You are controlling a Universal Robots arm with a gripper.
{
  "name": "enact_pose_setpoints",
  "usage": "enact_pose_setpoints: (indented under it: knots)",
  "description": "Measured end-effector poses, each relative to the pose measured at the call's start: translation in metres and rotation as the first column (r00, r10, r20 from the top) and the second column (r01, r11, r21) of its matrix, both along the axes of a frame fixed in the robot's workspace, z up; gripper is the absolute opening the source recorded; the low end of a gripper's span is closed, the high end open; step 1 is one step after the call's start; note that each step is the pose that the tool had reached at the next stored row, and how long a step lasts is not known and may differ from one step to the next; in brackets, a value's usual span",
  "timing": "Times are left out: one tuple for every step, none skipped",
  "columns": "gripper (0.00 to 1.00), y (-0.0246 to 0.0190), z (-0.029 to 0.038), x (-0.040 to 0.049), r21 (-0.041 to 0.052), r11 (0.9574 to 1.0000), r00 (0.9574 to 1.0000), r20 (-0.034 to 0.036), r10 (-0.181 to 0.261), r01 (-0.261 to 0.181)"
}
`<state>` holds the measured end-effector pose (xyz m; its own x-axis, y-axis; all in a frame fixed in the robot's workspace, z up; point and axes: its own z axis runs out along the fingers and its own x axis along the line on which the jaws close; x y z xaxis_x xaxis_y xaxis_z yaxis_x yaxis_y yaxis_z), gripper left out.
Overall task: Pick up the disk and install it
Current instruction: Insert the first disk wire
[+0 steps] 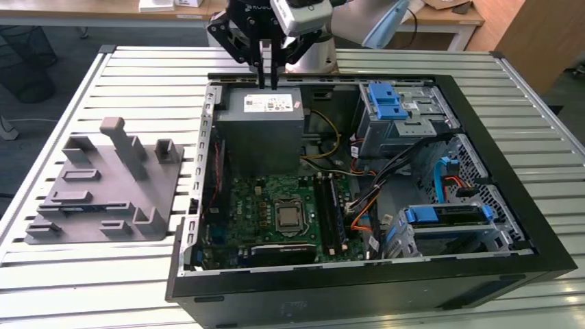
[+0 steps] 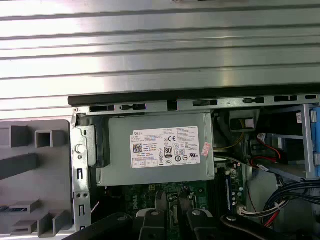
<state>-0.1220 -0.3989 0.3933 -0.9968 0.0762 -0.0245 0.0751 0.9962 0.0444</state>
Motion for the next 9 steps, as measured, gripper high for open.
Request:
enact_pose_setpoints:
  knots:
    - [0.24,0.0,0.0,0.0,0.0,1.0,1.0,0.0,0.0,0.0]
    - [0.24,-0.0003,0.0,0.0,-0.0001,1.0,1.0,-0.0001,0.0,0.0]
    - [0.24,-0.0008,0.0,0.0,0.0,1.0,1.0,0.0,0.0,0.0]
    - [0.24,-0.0008,0.0,0.0,0.0,1.0,1.0,-0.0001,0.0,0.0]
    - [0.24,-0.0008,0.0,0.0,0.0,1.0,1.0,0.0,0.0,0.0]
    - [0.24,-0.0008,0.0,0.0,0.0,1.0,1.0,0.0,0.0,0.0]
    - [0.24,-0.0008,0.0,0.0,0.0,1.0,1.0,0.0,0.0,0.0]
    - [0.24,-0.0008,0.0,0.0,0.0,1.0,1.0,0.0,0.0,0.0]
    - [0.24,-0.0009,0.0,0.0,0.0,1.0,1.0,-0.0001,0.0,0.0]
